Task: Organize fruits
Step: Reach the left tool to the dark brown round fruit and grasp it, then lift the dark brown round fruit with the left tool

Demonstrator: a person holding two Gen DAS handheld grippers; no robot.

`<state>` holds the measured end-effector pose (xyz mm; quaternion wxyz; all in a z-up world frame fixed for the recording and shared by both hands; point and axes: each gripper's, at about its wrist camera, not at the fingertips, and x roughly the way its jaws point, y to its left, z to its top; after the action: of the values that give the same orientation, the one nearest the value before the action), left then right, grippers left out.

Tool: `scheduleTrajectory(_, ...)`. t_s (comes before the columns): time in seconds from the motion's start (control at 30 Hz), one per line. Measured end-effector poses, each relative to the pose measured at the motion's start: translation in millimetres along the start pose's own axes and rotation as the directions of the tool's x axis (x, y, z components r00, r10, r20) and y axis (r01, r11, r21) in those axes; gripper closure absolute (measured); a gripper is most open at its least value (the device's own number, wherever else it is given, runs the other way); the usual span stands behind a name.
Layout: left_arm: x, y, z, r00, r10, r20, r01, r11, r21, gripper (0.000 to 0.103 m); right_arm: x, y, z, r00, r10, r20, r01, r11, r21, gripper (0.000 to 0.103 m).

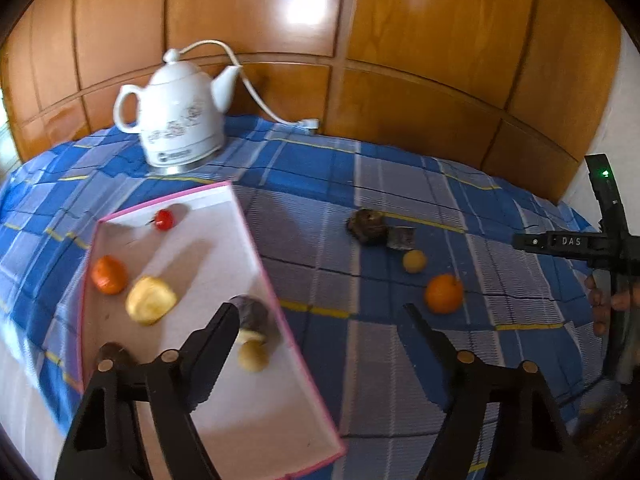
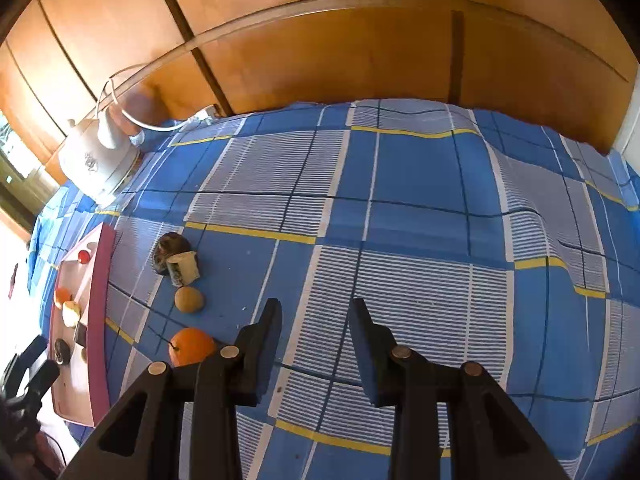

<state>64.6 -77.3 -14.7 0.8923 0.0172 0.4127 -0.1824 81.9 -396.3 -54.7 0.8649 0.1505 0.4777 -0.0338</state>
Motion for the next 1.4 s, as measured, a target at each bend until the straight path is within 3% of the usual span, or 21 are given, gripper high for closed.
scheduleTrajectory(0.17,19,-11,15,1.0,-0.007,-0.03,0.008,0.999,0.04,0.024,2,6,-1,1.0,0.013,-0.016,-0.013,1.0,-0.02,0.068)
scheduleTrajectory(0.3,40,-14,29,0.996,-0.044,-0.083,0.045,0.999,0.016,0.026,3,10,-1,1.0,0.02,-0.023,-0.021,0.999,-0.031,0.068)
scheduleTrajectory(0.5,82,-5,53,0.975,-0.135,-0.175,0.107,0.981,-0.16,0.033,3,15,-2,0.999,0.035,-0.03,-0.036,0.998,-0.045,0.068)
scheduleTrajectory(0.97,156,-7,92,0.951,-0.171,-0.256,0.097,0.956,-0.276,0.032,3,18,-2,0.997,0.068,-0.045,-0.07,0.997,-0.036,0.068)
scheduleTrajectory(1.2,194,-21,101,0.934,-0.126,-0.335,0.044,0.969,-0.242,0.032,5,20,-1,0.994,0.092,-0.058,-0.094,0.995,-0.036,0.067)
scheduleTrajectory(1.27,199,-27,103,0.939,-0.095,-0.331,0.029,0.98,-0.198,0.031,6,21,-1,0.994,0.094,-0.064,-0.096,0.995,-0.038,0.067)
scheduleTrajectory(1.3,200,-32,103,0.94,-0.077,-0.334,0.025,0.987,-0.156,0.033,6,21,-1,0.993,0.095,-0.067,-0.098,0.994,-0.04,0.067)
scheduleTrajectory(1.37,197,-34,102,0.946,-0.052,-0.319,0.016,0.993,-0.114,0.055,7,21,-2,0.993,0.097,-0.072,-0.1,0.994,-0.041,0.067)
scheduleTrajectory(1.4,195,-34,100,0.949,-0.06,-0.308,0.03,0.994,-0.101,0.054,7,21,-2,0.992,0.098,-0.074,-0.101,0.994,-0.041,0.067)
